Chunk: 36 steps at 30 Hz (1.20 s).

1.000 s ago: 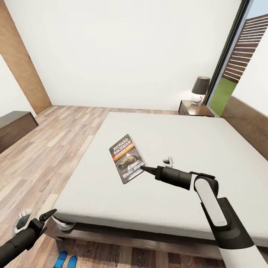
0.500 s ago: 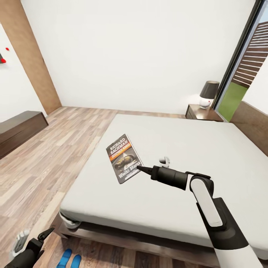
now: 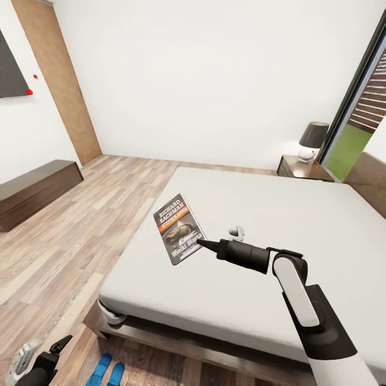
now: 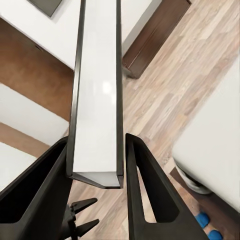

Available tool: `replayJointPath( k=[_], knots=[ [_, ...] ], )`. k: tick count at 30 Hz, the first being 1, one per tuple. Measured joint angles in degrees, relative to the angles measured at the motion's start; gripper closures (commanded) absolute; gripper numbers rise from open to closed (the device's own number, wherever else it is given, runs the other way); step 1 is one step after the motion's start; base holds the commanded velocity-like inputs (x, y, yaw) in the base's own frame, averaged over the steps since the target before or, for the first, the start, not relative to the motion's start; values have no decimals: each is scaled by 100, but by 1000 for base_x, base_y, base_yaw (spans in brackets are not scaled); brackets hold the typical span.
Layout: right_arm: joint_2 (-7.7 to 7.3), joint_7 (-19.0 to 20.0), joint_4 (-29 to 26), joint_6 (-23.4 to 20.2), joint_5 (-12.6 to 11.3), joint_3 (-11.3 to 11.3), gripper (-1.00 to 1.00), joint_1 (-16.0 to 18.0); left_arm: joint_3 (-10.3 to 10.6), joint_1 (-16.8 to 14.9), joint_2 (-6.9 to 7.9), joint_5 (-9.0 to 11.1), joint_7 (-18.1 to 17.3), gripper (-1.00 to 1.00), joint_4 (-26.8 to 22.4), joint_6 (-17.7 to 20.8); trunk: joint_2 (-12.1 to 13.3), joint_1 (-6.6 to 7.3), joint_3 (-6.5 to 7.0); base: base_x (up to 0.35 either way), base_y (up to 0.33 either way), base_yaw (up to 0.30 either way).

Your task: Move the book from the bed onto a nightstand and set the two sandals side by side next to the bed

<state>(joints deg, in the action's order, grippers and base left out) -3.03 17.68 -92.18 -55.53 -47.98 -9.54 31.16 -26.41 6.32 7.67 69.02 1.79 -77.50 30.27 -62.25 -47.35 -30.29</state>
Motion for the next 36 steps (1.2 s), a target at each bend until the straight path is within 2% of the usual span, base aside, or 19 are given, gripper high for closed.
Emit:
replayJointPath(
  k=[6,15,25,29,31,32,36],
  knots=[
    [27,-5,-8,5,39,-144,100,-2,77,0,1,-31,3,-100,53,-100,0,-1,49,-231,176,141],
    [33,-10,-9,164,230,-311,100,-1,190,0,10,-44,3,-100,69,-127,0,0,121,-215,185,142],
    [33,-8,-9,218,288,-341,100,0,521,-38,28,-99,7,-100,52,-130,0,2,202,-51,46,144],
    [45,-15,-16,201,280,-357,100,16,581,-46,43,-109,21,-100,53,-132,0,2,235,-10,9,152],
    [122,-10,-23,159,281,-473,100,24,608,-61,28,-125,60,-100,52,-140,0,2,251,-3,3,159],
    [132,-14,-27,144,220,-501,100,24,614,-71,27,-127,66,-100,51,-141,0,2,259,-3,3,160],
    [146,-15,-27,122,254,-545,100,14,662,-147,32,-186,69,-100,51,-143,0,2,292,-2,2,161]
  ],
)
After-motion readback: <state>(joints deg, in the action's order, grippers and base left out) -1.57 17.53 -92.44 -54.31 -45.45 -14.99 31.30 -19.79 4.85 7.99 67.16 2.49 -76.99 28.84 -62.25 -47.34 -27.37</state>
